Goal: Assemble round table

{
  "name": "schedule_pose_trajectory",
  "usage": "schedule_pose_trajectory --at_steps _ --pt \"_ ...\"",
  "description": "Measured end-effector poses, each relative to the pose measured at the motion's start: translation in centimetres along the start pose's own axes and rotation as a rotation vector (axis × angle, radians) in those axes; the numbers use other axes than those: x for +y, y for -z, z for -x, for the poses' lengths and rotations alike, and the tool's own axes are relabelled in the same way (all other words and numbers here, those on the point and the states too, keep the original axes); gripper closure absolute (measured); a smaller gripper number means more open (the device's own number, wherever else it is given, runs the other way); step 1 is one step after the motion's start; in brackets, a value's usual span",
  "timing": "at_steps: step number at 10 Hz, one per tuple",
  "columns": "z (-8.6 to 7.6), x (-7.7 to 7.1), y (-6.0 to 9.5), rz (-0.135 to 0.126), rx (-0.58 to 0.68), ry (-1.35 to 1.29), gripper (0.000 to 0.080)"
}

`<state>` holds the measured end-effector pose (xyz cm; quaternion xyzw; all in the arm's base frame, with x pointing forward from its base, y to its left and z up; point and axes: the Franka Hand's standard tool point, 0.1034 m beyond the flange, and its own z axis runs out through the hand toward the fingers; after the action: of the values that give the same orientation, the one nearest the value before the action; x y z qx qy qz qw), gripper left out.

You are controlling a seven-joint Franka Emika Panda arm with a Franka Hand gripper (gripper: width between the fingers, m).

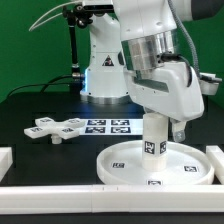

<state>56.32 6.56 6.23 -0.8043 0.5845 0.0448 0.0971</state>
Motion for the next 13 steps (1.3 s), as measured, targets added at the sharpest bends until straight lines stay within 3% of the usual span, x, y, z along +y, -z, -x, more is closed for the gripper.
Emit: schedule_pose_trajectory --at_steps 3,7,13 --pt "-0.1 0.0 0.0 0.001 0.000 0.234 0.0151" --pt "-1.3 0.5 0.1 0.034 0.039 0.721 0.0151" --pt "-1.8 0.6 0.2 0.061 0.045 1.163 0.0151"
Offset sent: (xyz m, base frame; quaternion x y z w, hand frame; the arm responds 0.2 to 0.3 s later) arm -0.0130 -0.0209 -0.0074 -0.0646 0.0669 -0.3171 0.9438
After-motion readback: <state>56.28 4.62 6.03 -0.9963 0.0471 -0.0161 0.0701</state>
